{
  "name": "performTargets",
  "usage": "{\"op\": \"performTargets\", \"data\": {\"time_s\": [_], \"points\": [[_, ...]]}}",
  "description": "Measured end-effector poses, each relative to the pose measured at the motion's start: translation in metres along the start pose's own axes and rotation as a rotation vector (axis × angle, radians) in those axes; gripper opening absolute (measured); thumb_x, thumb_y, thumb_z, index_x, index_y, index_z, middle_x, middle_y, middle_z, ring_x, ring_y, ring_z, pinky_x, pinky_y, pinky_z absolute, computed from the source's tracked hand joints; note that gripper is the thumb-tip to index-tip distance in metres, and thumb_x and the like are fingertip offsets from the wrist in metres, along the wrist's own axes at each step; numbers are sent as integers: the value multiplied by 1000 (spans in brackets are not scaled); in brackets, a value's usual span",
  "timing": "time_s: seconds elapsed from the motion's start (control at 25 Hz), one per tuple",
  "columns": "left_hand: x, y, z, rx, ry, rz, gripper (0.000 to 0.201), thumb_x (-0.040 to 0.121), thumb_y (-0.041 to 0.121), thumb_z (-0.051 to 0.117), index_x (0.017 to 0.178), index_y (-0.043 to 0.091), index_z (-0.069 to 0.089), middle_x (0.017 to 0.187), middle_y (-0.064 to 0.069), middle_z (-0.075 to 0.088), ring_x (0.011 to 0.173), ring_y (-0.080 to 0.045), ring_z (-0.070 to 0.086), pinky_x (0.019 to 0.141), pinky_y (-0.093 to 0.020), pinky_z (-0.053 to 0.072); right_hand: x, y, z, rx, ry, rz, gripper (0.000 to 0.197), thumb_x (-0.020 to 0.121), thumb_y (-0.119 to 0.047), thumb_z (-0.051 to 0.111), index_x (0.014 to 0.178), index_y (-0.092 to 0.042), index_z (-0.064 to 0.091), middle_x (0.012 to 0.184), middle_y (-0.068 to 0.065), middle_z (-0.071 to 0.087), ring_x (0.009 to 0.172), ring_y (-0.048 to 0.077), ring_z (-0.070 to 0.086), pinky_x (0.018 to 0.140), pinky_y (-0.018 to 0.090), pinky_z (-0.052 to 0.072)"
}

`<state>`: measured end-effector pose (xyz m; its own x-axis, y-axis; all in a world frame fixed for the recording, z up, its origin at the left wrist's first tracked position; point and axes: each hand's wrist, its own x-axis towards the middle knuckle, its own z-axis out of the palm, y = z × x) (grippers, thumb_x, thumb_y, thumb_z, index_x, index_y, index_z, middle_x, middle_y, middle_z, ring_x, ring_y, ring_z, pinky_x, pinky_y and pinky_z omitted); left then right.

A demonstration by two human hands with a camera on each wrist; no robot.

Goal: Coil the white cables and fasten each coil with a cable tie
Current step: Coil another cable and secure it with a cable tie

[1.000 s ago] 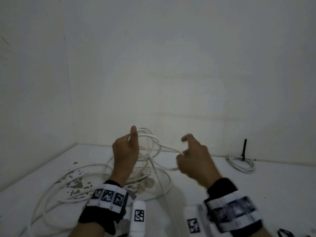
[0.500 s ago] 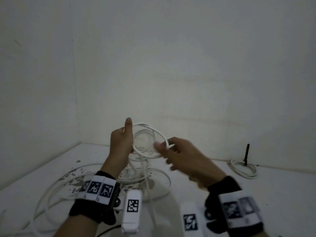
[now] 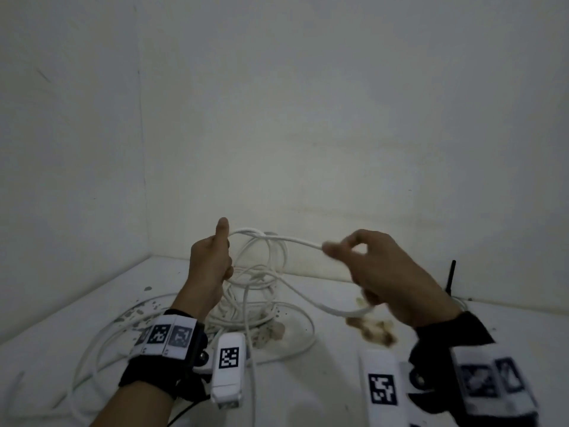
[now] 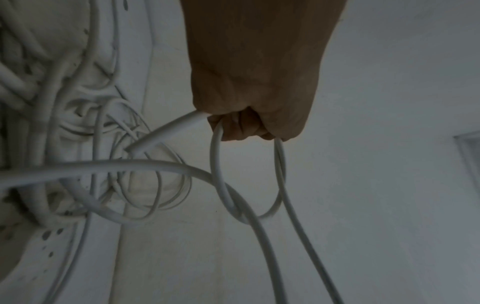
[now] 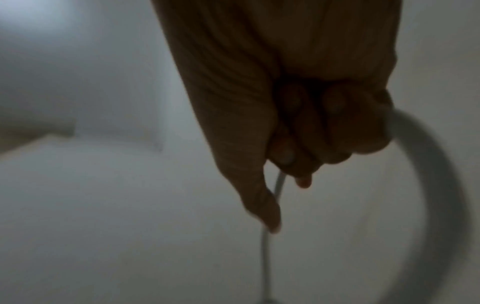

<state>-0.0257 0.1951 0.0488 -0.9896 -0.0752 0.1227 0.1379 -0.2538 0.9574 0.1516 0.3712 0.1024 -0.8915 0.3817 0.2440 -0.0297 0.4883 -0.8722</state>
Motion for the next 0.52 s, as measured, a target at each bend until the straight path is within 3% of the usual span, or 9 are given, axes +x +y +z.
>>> {"op": "performTargets", "data": {"time_s": [0.08, 0.12, 0.2, 0.24, 0.32, 0.4, 0.44, 0.48, 0.52], "points": [[2, 0, 0, 36, -13, 13, 52, 93, 54, 55, 59, 18, 37, 43, 4, 31, 38, -13, 26, 48, -25, 24, 7, 14, -5, -449, 287, -192, 13, 80, -15, 73, 84, -13, 61, 76, 3, 62, 65, 18, 59, 56, 26, 37], [0, 1, 2, 37, -16, 14, 52, 94, 53, 55, 60, 18, 37, 45, 3, 31, 38, -13, 26, 48, -25, 25, 8, 22, -1, -546, 400, -263, 20, 78, -4, 68, 94, -13, 62, 90, 6, 62, 83, 25, 61, 65, 29, 39], [-3, 2, 8, 8, -40, -3, 50, 96, 51, 52, 61, 19, 37, 47, 3, 31, 37, -13, 25, 46, -24, 25, 12, 37, 17, -666, 512, -333, 70, 67, 9, 63, 130, -15, 50, 122, 16, 48, 115, 36, 45, 86, 40, 40], [-5, 2, 10, 2, -50, -13, 49, 97, 50, 51, 61, 19, 37, 46, 3, 31, 36, -12, 25, 46, -24, 25, 15, 42, 24, -720, 562, -389, 88, 61, 10, 64, 140, -20, 41, 133, 20, 38, 124, 39, 37, 96, 49, 38], [-8, 2, 15, 19, -65, -14, 48, 98, 49, 50, 63, 18, 38, 46, 2, 32, 36, -12, 26, 46, -24, 27, 15, 47, 39, -869, 547, -593, 86, 59, 9, 57, 138, -24, 47, 141, 22, 36, 135, 43, 31, 107, 60, 32], [-13, 1, 19, 62, -80, -3, 47, 98, 49, 50, 64, 18, 38, 46, 2, 33, 36, -12, 29, 48, -24, 30, 12, 50, 56, -917, 326, -772, 54, 71, -4, 45, 118, -22, 61, 128, 16, 57, 131, 38, 48, 108, 60, 37], [-15, 2, 21, 87, -87, 6, 47, 97, 50, 49, 65, 17, 39, 47, 2, 34, 36, -12, 30, 48, -24, 31, 10, 47, 60, -781, 178, -767, 41, 79, -11, 38, 111, -23, 62, 111, 13, 68, 115, 35, 62, 99, 53, 47], [-17, 2, 23, 103, -91, 15, 47, 98, 50, 48, 65, 17, 40, 47, 2, 34, 37, -13, 31, 49, -25, 32, 4, 41, 63, -565, 30, -681, 32, 90, -21, 33, 106, -25, 61, 92, 11, 72, 90, 33, 70, 81, 45, 55], [-20, 3, 24, 109, -94, 23, 47, 98, 50, 47, 66, 17, 40, 47, 1, 35, 38, -13, 31, 48, -25, 31, -1, 35, 67, -321, -101, -555, 29, 100, -32, 32, 101, -25, 60, 75, 8, 71, 66, 31, 69, 63, 39, 55]]}}
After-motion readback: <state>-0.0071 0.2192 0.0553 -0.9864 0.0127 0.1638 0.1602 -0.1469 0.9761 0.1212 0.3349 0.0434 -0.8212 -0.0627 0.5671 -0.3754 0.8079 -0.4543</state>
